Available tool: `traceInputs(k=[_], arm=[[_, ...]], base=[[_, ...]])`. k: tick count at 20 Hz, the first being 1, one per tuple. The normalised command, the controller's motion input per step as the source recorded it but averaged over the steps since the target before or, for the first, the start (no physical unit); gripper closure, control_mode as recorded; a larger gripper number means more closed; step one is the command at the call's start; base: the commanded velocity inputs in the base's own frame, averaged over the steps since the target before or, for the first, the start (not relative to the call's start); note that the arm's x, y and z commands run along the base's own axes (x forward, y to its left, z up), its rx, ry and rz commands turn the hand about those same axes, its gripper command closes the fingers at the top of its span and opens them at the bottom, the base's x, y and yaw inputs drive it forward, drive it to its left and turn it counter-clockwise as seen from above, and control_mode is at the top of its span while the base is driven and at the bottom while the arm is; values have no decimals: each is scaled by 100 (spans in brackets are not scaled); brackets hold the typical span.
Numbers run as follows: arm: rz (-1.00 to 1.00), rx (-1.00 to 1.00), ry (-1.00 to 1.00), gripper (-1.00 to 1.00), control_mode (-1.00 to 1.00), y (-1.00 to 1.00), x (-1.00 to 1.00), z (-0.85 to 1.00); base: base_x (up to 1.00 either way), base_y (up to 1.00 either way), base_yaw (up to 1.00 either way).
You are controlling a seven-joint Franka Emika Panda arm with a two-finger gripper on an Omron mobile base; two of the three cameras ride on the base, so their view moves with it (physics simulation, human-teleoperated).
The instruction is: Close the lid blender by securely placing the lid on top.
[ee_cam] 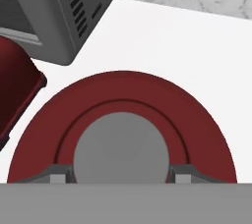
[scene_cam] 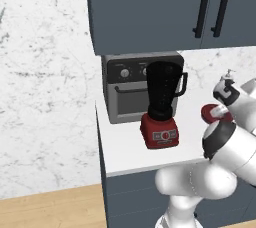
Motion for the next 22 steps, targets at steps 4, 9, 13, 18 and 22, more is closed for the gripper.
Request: traceInputs(k=[4,9,13,18,22], arm=[[0,0,-5,100,-100,0,-25,59],[0,0,-6,100,-100,0,-24,67],[0,0,-8,100,-100,0,-27,79],[0,0,-4,100,-100,0,-21,89],[0,0,-4,100,-100,0,-24,81]], base=[[0,0,0],[0,0,0],[0,0,0],[0,0,0],[0,0,0]])
